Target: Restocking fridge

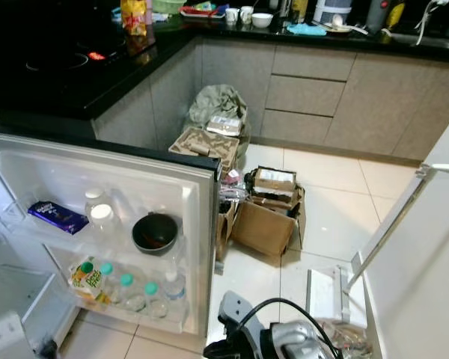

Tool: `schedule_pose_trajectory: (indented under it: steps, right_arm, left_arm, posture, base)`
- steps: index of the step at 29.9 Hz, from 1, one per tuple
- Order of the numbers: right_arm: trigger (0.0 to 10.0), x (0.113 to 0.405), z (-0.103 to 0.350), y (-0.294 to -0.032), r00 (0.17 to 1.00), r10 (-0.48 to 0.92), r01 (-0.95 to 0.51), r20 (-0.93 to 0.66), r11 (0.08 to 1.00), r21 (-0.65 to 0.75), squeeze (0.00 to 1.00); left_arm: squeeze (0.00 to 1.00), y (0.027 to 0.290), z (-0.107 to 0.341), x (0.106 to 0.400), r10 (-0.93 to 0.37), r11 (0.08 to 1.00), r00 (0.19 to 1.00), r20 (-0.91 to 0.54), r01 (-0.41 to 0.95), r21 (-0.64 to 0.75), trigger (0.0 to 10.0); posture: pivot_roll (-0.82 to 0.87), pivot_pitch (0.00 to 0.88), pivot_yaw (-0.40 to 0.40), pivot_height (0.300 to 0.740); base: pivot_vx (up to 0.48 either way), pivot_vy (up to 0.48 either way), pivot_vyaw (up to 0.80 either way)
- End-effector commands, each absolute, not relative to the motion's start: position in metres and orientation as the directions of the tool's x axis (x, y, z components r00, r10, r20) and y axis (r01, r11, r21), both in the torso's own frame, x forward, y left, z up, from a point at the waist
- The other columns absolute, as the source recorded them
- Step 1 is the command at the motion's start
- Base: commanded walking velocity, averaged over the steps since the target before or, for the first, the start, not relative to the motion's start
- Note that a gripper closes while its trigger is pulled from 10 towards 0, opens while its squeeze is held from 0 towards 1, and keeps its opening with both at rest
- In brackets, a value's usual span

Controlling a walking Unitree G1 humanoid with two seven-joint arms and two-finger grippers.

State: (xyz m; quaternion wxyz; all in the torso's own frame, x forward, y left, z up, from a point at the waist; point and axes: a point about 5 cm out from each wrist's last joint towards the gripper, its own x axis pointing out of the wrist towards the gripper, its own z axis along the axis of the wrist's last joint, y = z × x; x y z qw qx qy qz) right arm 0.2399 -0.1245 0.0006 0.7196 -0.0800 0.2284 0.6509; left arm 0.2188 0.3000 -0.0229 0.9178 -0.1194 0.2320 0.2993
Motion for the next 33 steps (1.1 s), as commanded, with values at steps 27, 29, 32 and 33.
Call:
schedule_pose_trajectory:
  steps: [27,29,32,33]
  right_arm:
    - [10.0,0.312,0.049,-0.099,0.609,0.716,-0.793,-0.342,0.55,-0.262,0.0]
    - [10.0,0.324,0.049,-0.113,0.708,0.588,-0.705,-0.391,0.62,-0.344,0.0]
    - [10.0,0.331,0.051,-0.124,0.761,0.508,-0.645,-0.403,0.66,-0.386,0.0]
    - [10.0,0.333,0.052,-0.127,0.775,0.486,-0.627,-0.404,0.668,-0.401,0.0]
  left_arm:
    - [0.0,0.275,-0.07,0.156,0.381,0.845,0.611,-0.694,-0.534,-0.006,10.0]
    - [0.0,0.27,-0.08,0.138,0.365,0.848,0.568,-0.738,-0.53,0.011,10.0]
    - [0.0,0.267,-0.086,0.126,0.355,0.85,0.534,-0.767,-0.526,0.027,10.0]
    - [0.0,0.266,-0.087,0.122,0.353,0.85,0.523,-0.776,-0.525,0.032,10.0]
  posture:
    - [-0.1,0.0,0.02,0.74]
    - [-0.09,0.0,0.02,0.74]
    - [-0.09,0.0,0.02,0.74]
    - [-0.09,0.0,0.02,0.74]
  base:
    - [0.0,0.0,0.0]
    - [0.0,0.0,0.0]
    - [0.0,0.0,0.0]
    - [0.0,0.0,0.0]
